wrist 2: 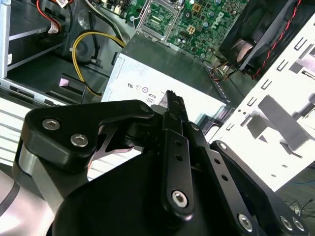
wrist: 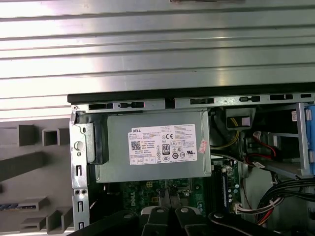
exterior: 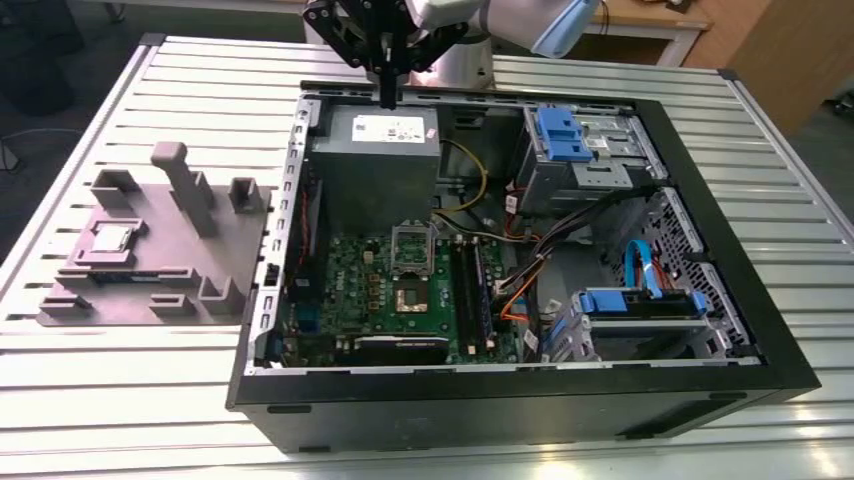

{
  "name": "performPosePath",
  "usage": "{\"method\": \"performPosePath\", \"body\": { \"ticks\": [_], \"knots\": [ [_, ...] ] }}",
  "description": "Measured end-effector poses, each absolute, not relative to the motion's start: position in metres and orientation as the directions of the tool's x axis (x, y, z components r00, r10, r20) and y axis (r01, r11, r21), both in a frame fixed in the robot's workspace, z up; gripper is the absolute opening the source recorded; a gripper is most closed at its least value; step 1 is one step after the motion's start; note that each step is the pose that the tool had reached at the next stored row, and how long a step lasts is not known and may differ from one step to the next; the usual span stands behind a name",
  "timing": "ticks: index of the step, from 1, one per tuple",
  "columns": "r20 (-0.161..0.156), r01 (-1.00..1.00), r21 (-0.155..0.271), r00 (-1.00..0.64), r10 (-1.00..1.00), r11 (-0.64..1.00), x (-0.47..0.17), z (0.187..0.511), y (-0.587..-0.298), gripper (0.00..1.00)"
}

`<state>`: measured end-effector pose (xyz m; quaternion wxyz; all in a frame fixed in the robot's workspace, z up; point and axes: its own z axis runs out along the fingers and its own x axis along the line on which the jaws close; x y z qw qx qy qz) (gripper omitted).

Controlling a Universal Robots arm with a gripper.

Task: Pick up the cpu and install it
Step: 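Reach for the cpu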

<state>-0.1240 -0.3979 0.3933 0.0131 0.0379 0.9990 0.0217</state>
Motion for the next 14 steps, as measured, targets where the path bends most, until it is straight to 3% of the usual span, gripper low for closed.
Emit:
{"method": "performPosePath", "body": {
  "ticks": [14],
  "knots": [
    [-0.024,0.075,0.044,-0.997,0.076,0.996,-0.1270,0.3933,-0.3979,0.10]
  ]
}}
